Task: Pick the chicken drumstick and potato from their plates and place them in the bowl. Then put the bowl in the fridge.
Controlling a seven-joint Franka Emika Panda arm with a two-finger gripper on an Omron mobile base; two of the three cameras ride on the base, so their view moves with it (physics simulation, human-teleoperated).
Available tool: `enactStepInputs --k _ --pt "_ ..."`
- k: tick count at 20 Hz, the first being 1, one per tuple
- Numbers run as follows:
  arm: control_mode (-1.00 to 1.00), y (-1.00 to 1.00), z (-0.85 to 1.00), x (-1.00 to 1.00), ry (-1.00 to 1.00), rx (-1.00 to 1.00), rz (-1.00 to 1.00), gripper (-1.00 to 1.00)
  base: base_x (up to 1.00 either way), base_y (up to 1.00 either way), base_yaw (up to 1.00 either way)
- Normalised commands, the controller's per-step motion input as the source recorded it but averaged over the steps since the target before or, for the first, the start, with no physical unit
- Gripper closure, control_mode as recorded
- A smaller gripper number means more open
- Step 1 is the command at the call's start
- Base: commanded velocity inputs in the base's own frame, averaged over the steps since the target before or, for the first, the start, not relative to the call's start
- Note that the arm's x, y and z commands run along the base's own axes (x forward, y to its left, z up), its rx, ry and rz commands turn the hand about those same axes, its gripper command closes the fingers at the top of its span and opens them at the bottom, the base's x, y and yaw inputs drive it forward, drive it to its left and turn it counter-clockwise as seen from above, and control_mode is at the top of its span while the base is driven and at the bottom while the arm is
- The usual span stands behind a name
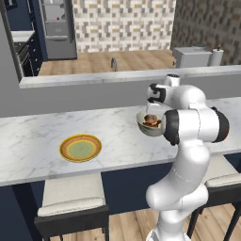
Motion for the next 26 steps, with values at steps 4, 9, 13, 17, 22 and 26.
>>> enactStepInputs --k 4,9,13,17,22,26 --pt "-1.0 -0.01 0.0 -0.59 -0.09 0.0 0.0 -1.0 0.0 0.0 0.0" --pt "-1.0 0.0 0.0 0.05 -0.03 0.0 -0.23 -1.0 0.0 0.0 0.0" --pt "-1.0 0.0 0.0 0.02 0.0 0.0 -0.32 -1.0 0.0 0.0 0.0" --pt "-1.0 0.06 0.0 0.04 0.0 0.0 -0.36 -1.0 0.0 0.0 0.0" --pt "-1.0 0.0 -0.06 0.04 0.0 0.0 -0.33 -1.0 0.0 0.0 0.0" --pt "-1.0 0.0 -0.15 0.12 0.0 0.0 -0.16 -1.0 0.0 0.0 0.0"
